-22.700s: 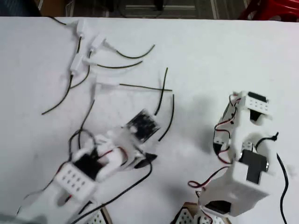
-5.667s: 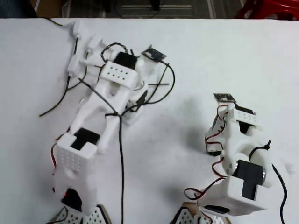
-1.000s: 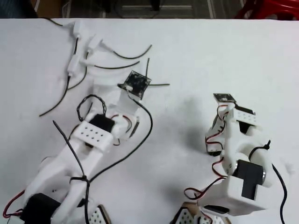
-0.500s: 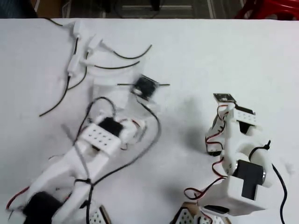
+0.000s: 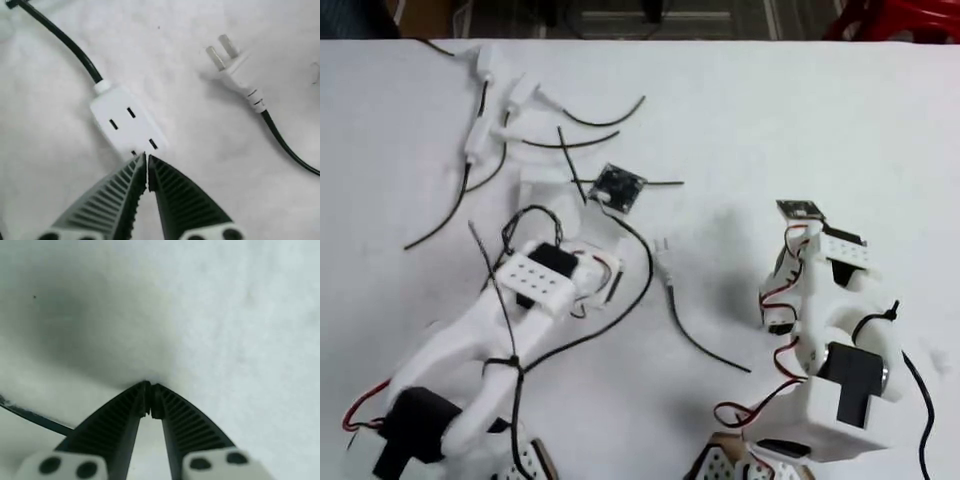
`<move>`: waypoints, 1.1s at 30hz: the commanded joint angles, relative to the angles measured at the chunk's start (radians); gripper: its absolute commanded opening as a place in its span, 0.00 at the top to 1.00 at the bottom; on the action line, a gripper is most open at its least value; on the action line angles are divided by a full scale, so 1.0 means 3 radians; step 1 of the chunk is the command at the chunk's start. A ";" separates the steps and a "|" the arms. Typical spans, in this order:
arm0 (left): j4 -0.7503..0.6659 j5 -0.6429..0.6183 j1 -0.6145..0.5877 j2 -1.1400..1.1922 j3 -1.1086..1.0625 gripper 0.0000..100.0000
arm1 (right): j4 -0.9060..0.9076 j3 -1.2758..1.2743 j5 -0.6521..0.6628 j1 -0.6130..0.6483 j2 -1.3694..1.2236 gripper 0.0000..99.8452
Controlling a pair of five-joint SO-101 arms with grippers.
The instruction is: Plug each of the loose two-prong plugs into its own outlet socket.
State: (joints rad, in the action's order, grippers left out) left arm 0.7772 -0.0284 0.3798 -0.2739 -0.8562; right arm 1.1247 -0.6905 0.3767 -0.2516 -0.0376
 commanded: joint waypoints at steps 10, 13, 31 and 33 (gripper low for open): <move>0.0650 -0.0041 -0.0054 -0.1123 0.0609 0.98 | -0.0090 -0.0010 -0.0010 0.0003 0.0003 0.98; 0.0690 -0.0041 -0.0079 -0.1660 0.0450 0.98 | -0.0090 -0.0010 -0.0010 0.0008 0.0003 0.98; -0.0460 -0.0440 -0.0294 -0.2749 -0.1033 0.80 | -0.0090 -0.0015 -0.0010 0.0084 0.0008 0.98; -0.0634 -0.0445 -0.0090 -0.2575 -0.1008 0.80 | -0.0090 -0.0015 -0.0031 -0.0018 0.0018 0.98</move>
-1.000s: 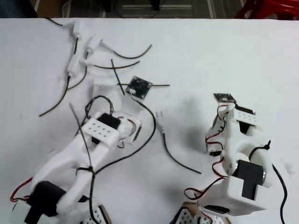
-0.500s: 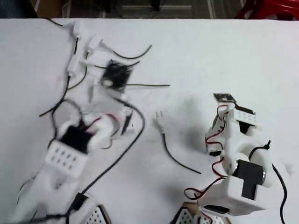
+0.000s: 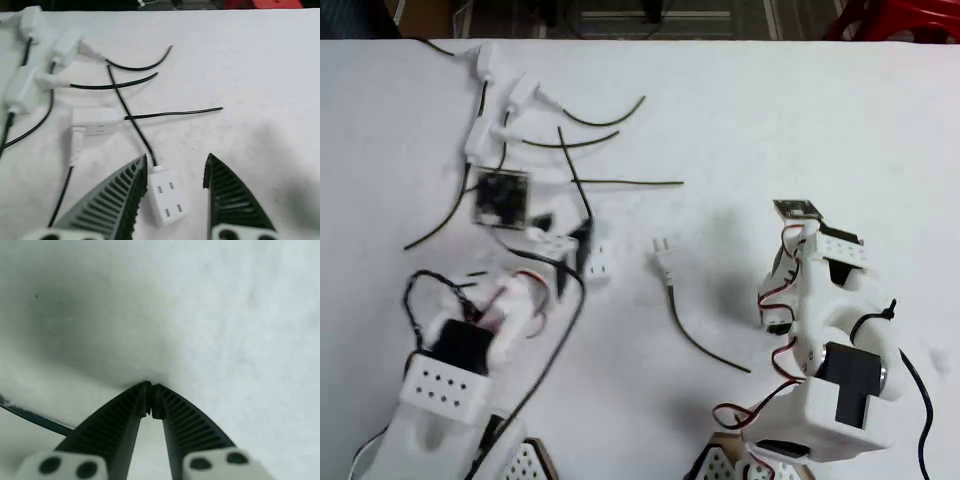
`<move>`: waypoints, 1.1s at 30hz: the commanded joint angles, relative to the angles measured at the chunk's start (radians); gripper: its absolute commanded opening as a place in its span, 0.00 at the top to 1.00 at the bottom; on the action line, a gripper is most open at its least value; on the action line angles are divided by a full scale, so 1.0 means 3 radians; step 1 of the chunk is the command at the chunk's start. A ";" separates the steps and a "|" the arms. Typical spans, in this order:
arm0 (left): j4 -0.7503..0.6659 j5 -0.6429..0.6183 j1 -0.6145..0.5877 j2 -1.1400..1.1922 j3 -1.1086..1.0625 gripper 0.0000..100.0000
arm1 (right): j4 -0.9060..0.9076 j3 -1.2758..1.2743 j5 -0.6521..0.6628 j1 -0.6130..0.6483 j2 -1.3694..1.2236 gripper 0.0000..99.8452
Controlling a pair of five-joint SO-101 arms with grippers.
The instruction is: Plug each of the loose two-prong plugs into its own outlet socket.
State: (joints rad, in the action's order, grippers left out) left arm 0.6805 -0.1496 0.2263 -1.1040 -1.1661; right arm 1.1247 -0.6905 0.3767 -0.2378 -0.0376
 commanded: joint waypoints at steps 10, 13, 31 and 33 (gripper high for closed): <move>-0.0061 -0.0593 0.0806 0.2795 0.1872 0.73 | -0.0156 -0.0010 -0.0251 -0.0156 0.0033 0.98; 0.0205 -0.1125 0.0974 0.3475 0.2532 0.73 | -0.0156 -0.0010 -0.0251 -0.0156 0.0033 0.98; 0.2245 -0.2486 0.1041 0.5424 0.4634 0.73 | -0.0156 0.0000 -0.0245 -0.0156 0.0028 0.98; 0.2291 -0.2491 0.1041 0.5557 0.4767 0.73 | -0.0156 0.0000 -0.0245 -0.0156 0.0028 0.98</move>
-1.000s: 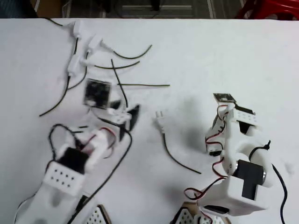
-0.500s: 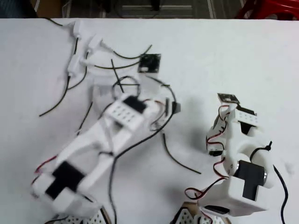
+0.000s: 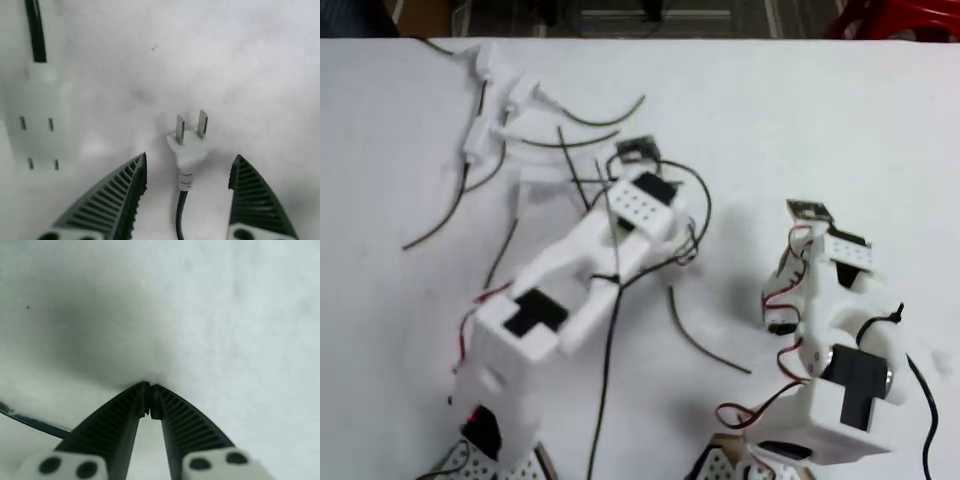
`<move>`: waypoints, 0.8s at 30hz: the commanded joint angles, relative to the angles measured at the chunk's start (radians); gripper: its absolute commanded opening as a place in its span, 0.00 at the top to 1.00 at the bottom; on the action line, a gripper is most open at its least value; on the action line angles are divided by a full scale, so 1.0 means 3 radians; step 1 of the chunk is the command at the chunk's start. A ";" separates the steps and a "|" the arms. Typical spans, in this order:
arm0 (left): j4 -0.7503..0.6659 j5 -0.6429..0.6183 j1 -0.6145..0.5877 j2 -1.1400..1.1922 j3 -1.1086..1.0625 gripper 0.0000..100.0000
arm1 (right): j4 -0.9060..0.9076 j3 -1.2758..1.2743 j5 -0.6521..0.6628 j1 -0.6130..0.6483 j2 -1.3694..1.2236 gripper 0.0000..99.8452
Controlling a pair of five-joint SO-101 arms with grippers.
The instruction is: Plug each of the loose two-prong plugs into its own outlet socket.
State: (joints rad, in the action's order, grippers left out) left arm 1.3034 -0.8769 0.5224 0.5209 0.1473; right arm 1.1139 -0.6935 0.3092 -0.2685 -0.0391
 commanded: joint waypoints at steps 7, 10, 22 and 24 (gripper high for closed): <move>0.0245 -0.0072 0.0054 0.0760 0.0885 0.77 | -0.0120 0.0010 -0.0020 -0.0054 0.0028 0.98; 0.0419 -0.0051 0.0049 0.0949 0.1207 0.86 | -0.0120 0.0010 -0.0020 -0.0054 0.0028 0.98; 0.1176 0.0327 0.0054 0.1583 0.2220 0.97 | -0.0120 0.0010 -0.0020 -0.0054 0.0028 0.98; 0.1335 0.0604 0.0059 0.1609 0.2388 0.98 | -0.0120 0.0015 -0.0020 -0.0054 0.0028 0.98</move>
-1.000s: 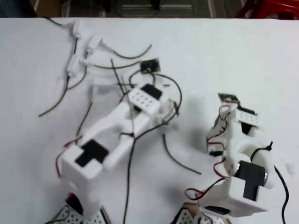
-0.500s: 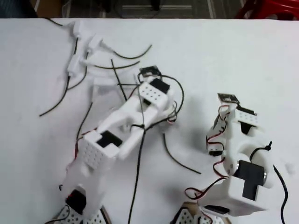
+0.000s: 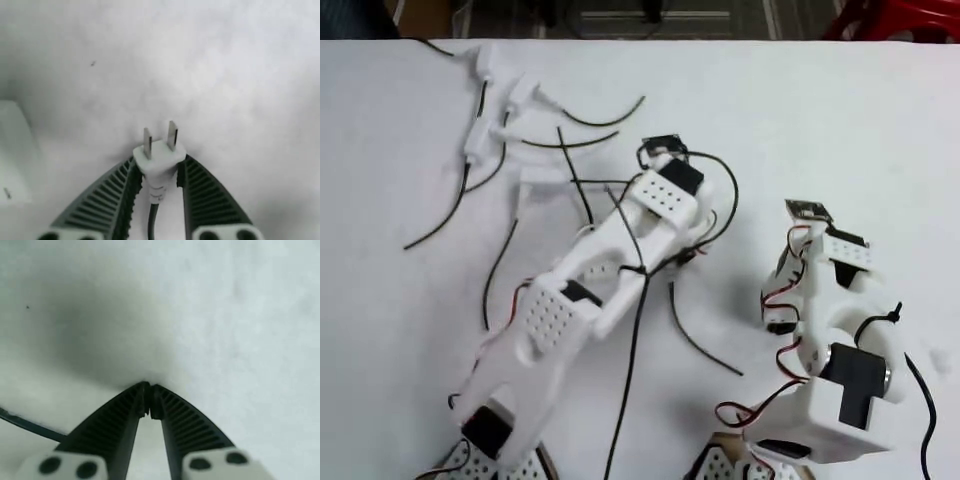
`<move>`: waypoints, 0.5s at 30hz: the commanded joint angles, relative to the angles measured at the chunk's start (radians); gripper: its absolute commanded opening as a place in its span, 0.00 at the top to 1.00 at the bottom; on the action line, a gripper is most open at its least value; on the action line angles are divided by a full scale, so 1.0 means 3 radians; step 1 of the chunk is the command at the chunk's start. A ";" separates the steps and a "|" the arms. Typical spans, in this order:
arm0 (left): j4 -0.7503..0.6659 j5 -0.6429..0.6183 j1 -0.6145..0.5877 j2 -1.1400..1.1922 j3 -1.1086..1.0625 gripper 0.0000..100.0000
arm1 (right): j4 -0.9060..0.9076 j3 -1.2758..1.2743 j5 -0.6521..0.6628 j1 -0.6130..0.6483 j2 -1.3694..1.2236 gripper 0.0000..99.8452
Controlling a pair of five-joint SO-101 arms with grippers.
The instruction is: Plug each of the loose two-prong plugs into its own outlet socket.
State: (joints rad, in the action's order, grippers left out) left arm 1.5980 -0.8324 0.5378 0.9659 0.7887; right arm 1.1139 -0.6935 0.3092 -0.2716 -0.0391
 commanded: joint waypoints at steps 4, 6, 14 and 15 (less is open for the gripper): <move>0.0629 0.0869 0.0013 0.0090 0.0588 0.98 | -0.0120 0.0015 -0.0020 -0.0043 0.0028 0.98; 0.0629 0.1048 0.0013 0.0028 0.0604 0.98 | -0.0120 0.0015 -0.0020 -0.0043 0.0023 0.98; 0.0629 0.1468 0.0309 -0.0371 0.0537 0.98 | -0.0120 0.0015 -0.0020 -0.0043 0.0023 0.98; 0.0629 0.1499 0.0345 -0.0442 0.0496 0.98 | -0.0120 0.0015 -0.0020 -0.0043 0.0023 0.98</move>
State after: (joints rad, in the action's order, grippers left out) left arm 1.7699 -0.4304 0.5854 0.9812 0.9314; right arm 1.1139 -0.6935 0.3092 -0.2716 -0.0391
